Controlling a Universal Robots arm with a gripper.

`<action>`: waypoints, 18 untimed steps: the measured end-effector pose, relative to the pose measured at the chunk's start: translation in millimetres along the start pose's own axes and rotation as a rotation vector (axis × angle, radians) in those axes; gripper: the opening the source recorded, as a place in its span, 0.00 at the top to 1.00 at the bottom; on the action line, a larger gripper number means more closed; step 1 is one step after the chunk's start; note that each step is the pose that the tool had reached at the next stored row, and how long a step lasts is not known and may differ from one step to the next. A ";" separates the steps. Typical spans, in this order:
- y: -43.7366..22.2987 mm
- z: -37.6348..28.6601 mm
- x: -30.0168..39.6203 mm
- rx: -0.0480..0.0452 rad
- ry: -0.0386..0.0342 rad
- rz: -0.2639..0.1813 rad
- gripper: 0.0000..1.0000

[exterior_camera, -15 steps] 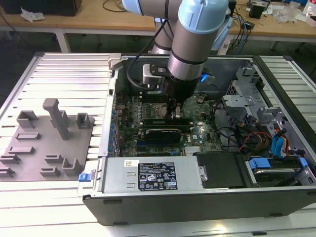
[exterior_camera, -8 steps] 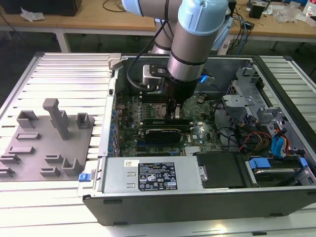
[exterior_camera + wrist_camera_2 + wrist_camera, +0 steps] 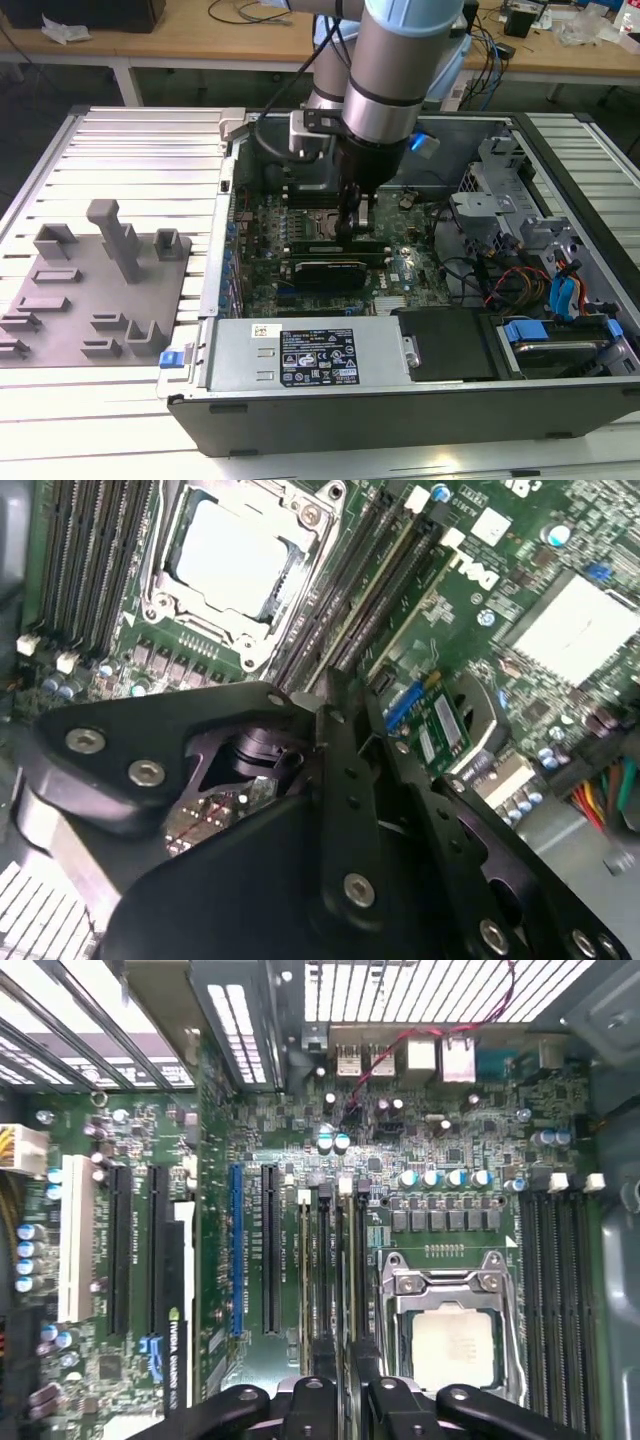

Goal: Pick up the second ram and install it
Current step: 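Insert the second ram into the second slot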

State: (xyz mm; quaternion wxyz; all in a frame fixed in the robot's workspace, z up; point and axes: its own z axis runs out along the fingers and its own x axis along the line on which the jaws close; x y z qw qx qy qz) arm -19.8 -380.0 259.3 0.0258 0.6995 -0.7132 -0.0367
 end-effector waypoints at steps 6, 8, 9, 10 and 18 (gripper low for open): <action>0.9 -10.3 -0.9 0.0002 0.0088 0.001 0.89; 0.9 -10.3 -0.8 0.0001 0.0089 0.001 0.89; 0.9 -10.4 -0.8 0.0001 0.0085 0.001 0.89; 1.0 -10.4 -0.8 -0.0005 -0.0177 -0.002 0.89; 1.4 -10.2 -0.8 0.0633 -0.0467 -0.007 0.89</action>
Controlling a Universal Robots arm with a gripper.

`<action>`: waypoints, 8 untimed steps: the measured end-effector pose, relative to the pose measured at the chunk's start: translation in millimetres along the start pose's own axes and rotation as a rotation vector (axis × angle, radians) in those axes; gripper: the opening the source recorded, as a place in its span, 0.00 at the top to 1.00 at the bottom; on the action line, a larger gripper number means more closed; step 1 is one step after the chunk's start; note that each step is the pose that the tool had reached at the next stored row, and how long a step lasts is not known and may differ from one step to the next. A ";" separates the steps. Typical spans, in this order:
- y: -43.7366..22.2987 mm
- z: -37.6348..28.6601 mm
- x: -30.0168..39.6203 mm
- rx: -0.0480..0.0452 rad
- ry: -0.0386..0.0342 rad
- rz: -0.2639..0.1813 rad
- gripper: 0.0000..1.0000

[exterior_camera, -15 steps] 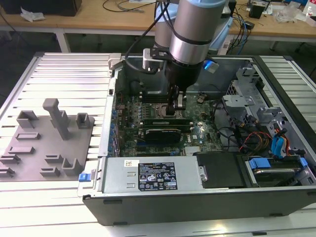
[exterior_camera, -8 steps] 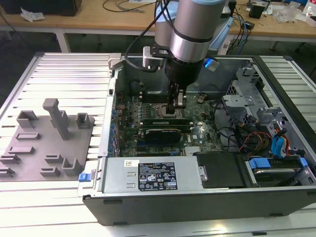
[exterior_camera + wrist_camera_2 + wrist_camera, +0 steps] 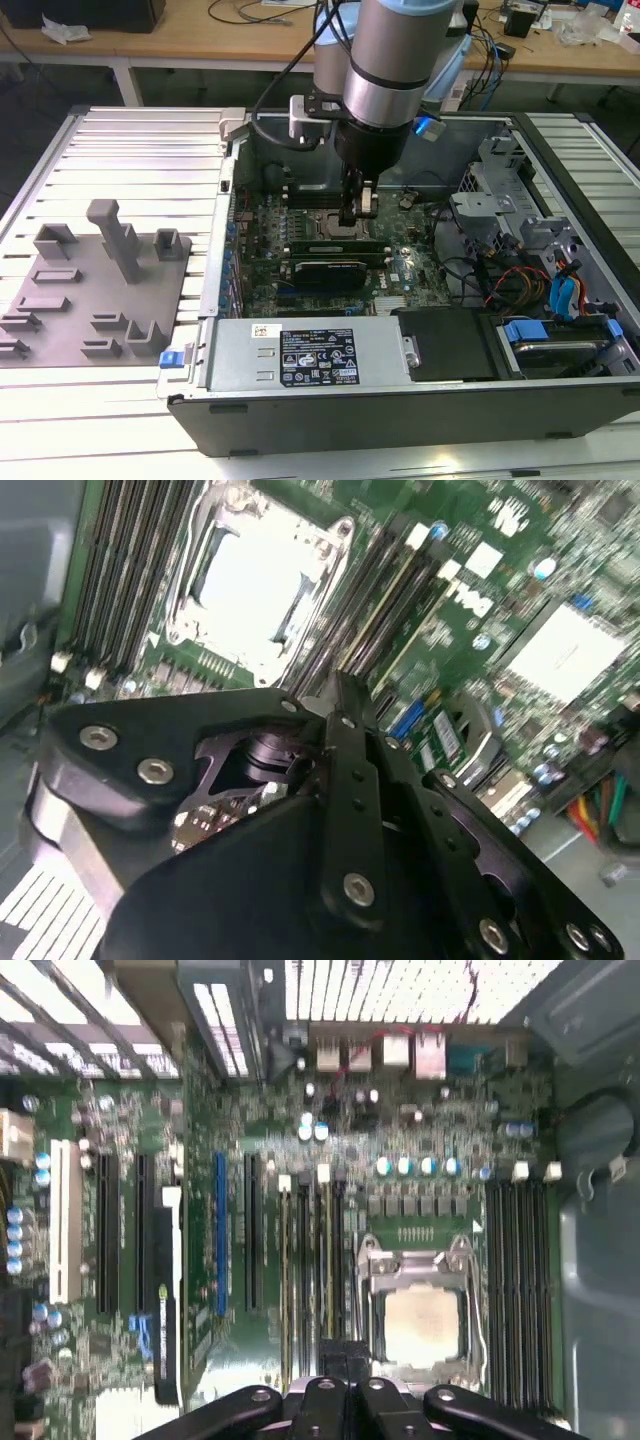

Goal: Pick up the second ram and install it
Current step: 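Insert the second ram into the second slot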

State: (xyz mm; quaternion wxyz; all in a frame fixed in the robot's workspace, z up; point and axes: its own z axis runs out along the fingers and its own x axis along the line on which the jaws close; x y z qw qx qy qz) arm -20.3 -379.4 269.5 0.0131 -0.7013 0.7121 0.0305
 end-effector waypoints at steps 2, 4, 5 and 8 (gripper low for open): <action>0.0 0.0 0.0 0.0436 -0.0006 -0.003 0.89; 0.0 0.1 0.0 0.0878 -0.0013 -0.005 0.89; 0.0 0.1 0.0 0.1095 -0.0016 -0.007 0.89; 0.1 0.0 0.0 0.1105 -0.0016 -0.007 0.89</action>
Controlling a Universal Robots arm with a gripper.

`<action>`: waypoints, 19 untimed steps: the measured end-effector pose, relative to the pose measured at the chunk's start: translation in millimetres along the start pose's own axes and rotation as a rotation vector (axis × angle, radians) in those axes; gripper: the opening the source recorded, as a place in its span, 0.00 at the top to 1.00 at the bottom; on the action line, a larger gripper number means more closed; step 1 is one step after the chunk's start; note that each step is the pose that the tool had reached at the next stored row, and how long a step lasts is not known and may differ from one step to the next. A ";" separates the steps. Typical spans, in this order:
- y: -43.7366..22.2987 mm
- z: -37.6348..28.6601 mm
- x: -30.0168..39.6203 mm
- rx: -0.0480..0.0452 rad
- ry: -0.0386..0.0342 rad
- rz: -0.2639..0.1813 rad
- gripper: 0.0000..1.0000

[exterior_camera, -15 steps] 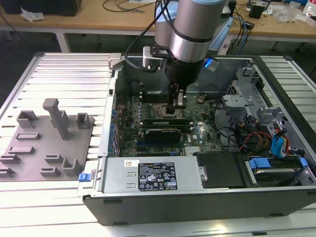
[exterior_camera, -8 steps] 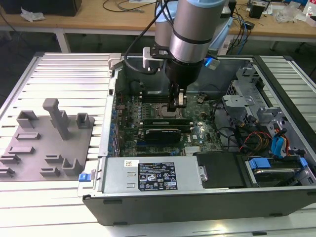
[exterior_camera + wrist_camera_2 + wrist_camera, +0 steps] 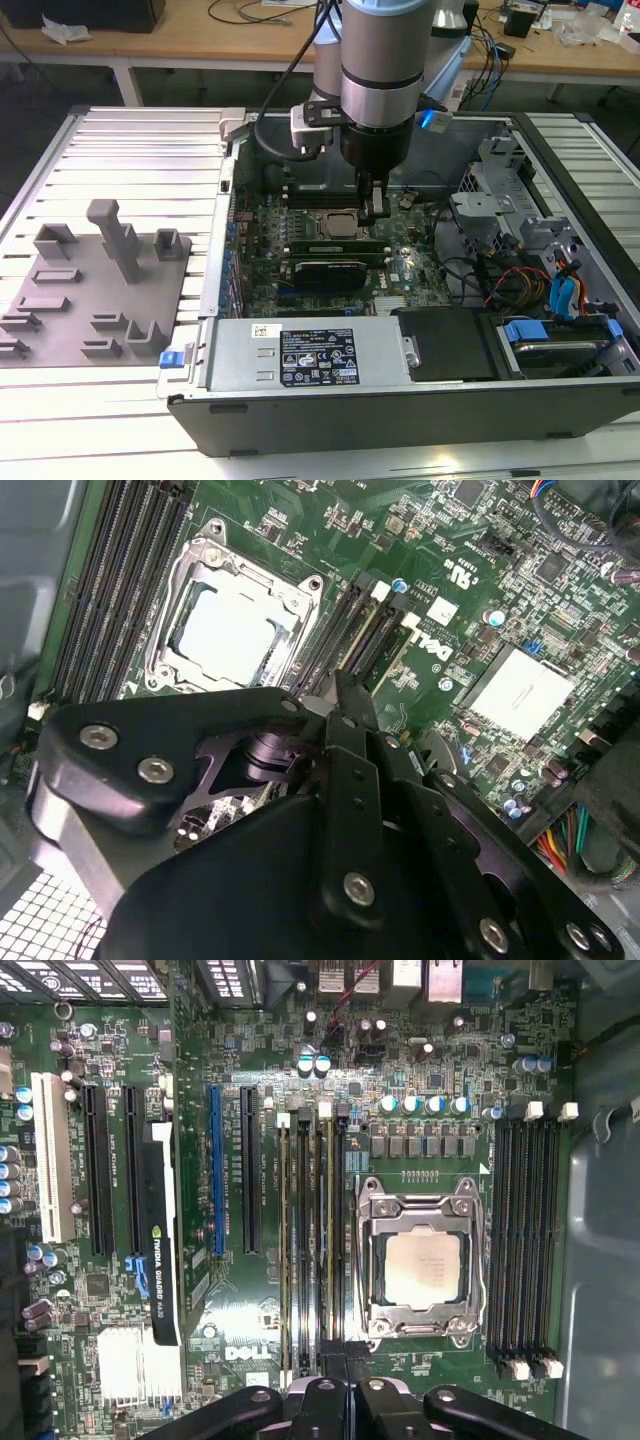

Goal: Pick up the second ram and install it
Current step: 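Insert the second ram into the second slot, then press down the second ram until it locks into place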

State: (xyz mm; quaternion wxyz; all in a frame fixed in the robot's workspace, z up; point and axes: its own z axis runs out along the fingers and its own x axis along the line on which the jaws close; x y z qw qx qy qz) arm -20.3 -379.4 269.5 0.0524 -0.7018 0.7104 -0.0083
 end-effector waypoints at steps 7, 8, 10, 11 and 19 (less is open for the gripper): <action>-0.1 0.0 0.0 -0.0004 -0.0001 0.000 0.89; -0.1 0.0 0.0 -0.0004 -0.0001 0.000 0.89; -0.1 0.0 0.0 -0.0004 -0.0001 0.000 0.89; -0.1 0.0 0.0 -0.0005 -0.0001 0.000 0.89; -13.1 21.8 1.1 -0.0025 -0.0001 0.000 0.89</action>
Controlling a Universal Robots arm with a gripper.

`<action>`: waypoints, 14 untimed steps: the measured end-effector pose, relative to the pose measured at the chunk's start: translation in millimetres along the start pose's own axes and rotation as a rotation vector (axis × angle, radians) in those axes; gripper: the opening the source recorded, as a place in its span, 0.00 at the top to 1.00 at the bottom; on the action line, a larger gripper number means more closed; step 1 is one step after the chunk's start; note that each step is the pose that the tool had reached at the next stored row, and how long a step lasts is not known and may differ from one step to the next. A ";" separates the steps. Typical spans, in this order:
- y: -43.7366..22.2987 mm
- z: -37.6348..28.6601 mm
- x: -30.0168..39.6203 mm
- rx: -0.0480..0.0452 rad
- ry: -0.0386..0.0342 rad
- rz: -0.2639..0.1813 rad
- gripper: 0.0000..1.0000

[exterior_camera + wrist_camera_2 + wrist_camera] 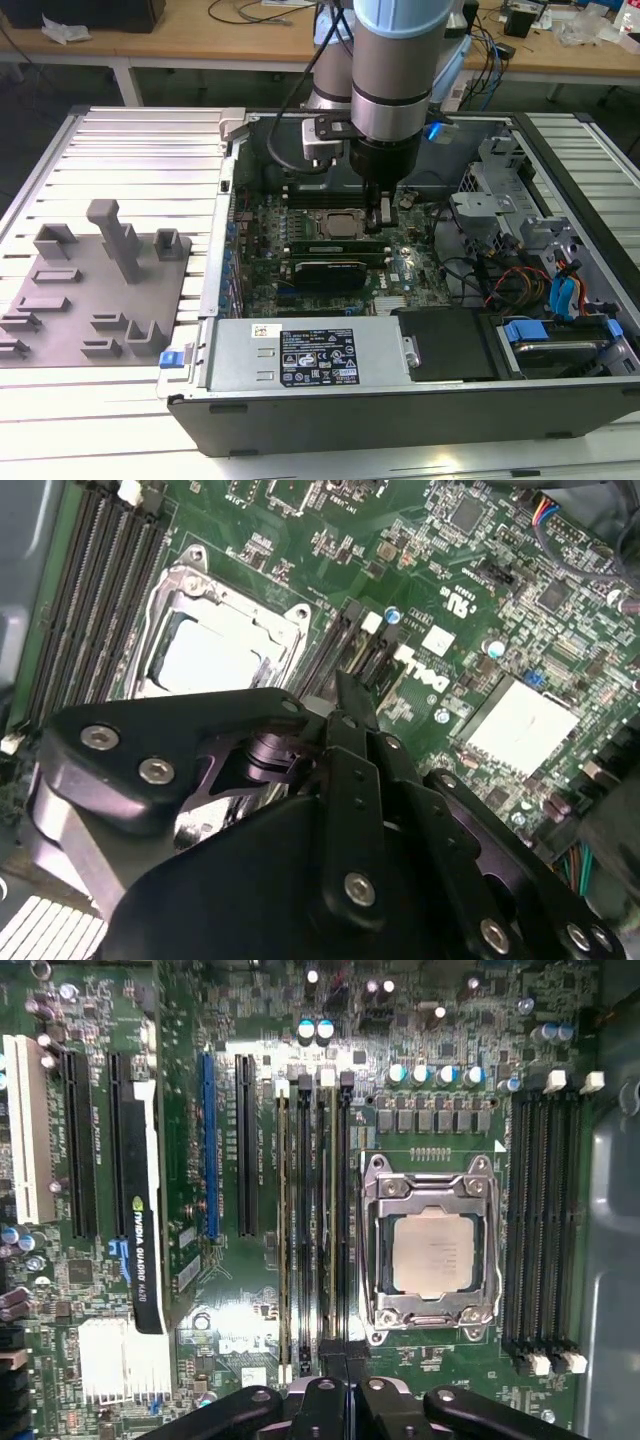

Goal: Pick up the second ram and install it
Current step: 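Press down the second ram until it locks into place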

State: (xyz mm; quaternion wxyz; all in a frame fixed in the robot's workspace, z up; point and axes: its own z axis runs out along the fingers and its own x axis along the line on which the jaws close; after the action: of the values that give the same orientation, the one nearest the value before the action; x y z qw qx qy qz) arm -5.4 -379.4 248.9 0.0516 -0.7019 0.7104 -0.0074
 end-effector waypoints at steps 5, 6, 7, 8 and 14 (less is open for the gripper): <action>-4.6 17.5 1.1 -0.0034 0.0004 0.000 0.89; -4.6 18.3 1.2 -0.0035 0.0008 0.000 0.89; -4.7 18.9 1.2 -0.0035 0.0007 0.000 0.89; -4.7 20.0 1.3 -0.0032 0.0004 0.000 0.89; -4.5 13.5 1.2 -0.0008 -0.0002 0.000 0.89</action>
State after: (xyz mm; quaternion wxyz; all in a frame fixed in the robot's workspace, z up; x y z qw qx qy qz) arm 0.2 -379.7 235.7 0.0514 -0.7019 0.7104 -0.0071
